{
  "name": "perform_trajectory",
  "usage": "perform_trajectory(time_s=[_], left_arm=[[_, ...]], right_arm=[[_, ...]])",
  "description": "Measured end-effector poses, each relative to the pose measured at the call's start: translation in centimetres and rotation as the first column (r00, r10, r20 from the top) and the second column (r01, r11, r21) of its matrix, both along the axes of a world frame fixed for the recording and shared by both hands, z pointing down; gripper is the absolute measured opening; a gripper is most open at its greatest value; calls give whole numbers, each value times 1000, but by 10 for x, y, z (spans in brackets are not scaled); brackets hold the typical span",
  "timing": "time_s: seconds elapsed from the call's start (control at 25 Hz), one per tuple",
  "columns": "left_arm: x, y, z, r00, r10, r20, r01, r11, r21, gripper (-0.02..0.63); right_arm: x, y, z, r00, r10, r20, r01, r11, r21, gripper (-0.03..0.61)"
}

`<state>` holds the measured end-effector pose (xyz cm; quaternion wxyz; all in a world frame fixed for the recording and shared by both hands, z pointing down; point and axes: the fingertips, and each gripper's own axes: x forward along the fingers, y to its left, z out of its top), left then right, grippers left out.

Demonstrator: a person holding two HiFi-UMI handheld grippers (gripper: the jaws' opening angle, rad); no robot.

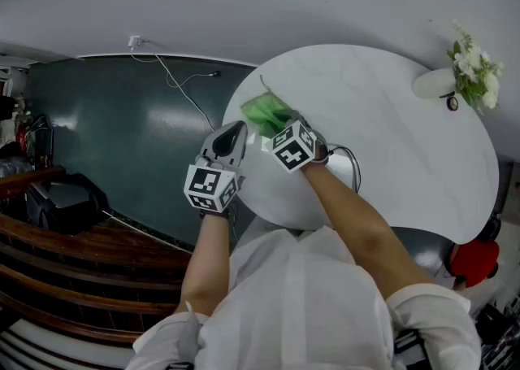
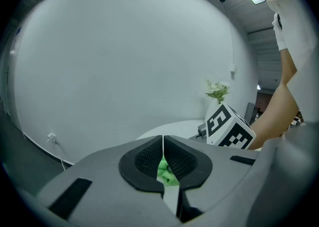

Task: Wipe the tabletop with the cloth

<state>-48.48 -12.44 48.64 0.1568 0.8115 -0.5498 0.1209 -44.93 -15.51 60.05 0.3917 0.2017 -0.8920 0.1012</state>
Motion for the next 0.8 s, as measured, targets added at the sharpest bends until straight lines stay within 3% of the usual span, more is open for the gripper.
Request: perform_trajectory(time_s=[0.44, 0.6, 0.8], left_arm=[[48, -1, -3, 997, 83, 5, -83, 997, 2, 18], [70, -4, -4, 993, 120, 7, -120, 993, 1, 18], [98, -9, -5, 985, 170, 12, -170, 985, 0, 18]], right_arm=[[115, -43, -2, 966, 258, -26, -257, 966, 37, 81], [173, -59, 0, 927, 373, -34, -372, 928, 33, 81], [252, -71, 2, 857, 515, -38, -514, 857, 24, 81]])
